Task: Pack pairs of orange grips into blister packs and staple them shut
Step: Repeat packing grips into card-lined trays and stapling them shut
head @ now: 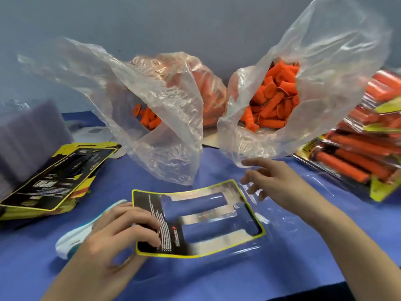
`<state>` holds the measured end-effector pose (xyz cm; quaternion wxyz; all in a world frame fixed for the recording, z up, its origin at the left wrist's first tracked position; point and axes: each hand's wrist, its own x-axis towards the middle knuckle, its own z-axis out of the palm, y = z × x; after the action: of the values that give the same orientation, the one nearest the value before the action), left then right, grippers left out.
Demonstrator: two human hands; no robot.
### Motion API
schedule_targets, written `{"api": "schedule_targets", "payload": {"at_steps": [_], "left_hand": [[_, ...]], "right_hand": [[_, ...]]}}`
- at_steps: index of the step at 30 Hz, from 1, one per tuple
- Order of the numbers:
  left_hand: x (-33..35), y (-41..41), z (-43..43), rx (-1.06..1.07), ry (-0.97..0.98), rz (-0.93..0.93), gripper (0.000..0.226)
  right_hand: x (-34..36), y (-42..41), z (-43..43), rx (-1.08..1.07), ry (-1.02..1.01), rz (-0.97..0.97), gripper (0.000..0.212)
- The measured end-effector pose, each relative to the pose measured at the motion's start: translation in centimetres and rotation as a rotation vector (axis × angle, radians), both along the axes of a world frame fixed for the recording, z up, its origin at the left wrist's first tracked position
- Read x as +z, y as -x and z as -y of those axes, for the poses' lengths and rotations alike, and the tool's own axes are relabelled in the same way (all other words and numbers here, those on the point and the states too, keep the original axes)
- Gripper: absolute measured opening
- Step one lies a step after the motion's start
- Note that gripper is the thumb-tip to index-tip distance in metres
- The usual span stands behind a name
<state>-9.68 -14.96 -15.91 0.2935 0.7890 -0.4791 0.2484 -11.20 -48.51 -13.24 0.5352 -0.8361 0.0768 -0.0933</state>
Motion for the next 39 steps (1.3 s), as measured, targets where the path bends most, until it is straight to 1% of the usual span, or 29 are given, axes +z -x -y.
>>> {"api": "schedule_targets", "payload": {"at_steps": [2,4,8,10,13,15,16,19,23,26,28,30,32,33,34,36,39], "left_hand": [[-0.4,0.2,-0.3,-0.015,-0.02,-0.018,0.009],[-0.5,0.3,-0.2,-0.019,-0.03,-0.032,0.007],[-0.6,0.3,0.3,-0.027,-0.018,-0.063,0.012],[-0.5,0.4,0.5,-0.04,-0.005,-0.086,0.014],[-0.5,0.6,0.7,-0.031,-0.013,-0.124,0.02],[-0.6,0.7,0.5,-0.009,-0.037,-0.135,0.009],[-0.5,0.8,0.5,0.006,-0.062,-0.134,0.011],[0.0,1.3,0.3,0.024,-0.175,-0.113,0.028],[0.4,1.8,0.1,0.02,-0.285,-0.151,0.047],[0.5,2.0,-0.8,0.012,-0.264,-0.277,0.053],[0.3,1.8,-1.3,0.025,-0.168,-0.368,0.046],[-0.1,1.5,-1.1,0.134,-0.019,-0.398,0.032],[-0.7,1.1,-0.3,0.344,0.125,-0.418,0.02],[-1.0,0.9,0.1,0.457,0.164,-0.439,0.02],[-1.3,0.7,0.4,0.554,0.175,-0.477,0.019],[-1.6,0.4,0.5,0.686,0.127,-0.564,0.016],[-1.5,0.1,0.2,0.789,0.033,-0.611,0.019]], "right_hand": [[-0.1,0.5,0.2,-0.017,0.057,0.035,0.023],[-0.3,1.1,0.4,-0.041,0.162,0.072,0.021],[-0.9,1.8,0.0,-0.066,0.34,0.154,0.023],[-1.2,1.9,0.0,-0.031,0.457,0.152,0.025],[-1.7,2.1,0.0,0.021,0.573,0.098,0.026],[-2.0,2.2,-0.3,0.051,0.652,0.088,0.026],[-2.1,2.3,-0.5,0.065,0.688,0.094,0.026],[-2.0,2.4,-0.8,0.086,0.735,0.115,0.026],[-2.0,2.5,-0.9,0.112,0.782,0.098,0.027],[-1.7,2.6,-1.1,0.126,0.78,0.113,0.027],[-1.4,2.7,-1.7,0.129,0.764,0.139,0.027],[-1.2,2.7,-2.9,0.15,0.768,0.187,0.027],[-1.1,2.9,-4.6,0.211,0.777,0.217,0.028],[-1.1,2.9,-5.5,0.251,0.778,0.214,0.029],[-1.2,2.9,-6.4,0.289,0.777,0.207,0.031],[-1.3,2.8,-7.8,0.352,0.792,0.193,0.035],[-1.7,2.5,-9.2,0.424,0.862,0.125,0.048]]}}
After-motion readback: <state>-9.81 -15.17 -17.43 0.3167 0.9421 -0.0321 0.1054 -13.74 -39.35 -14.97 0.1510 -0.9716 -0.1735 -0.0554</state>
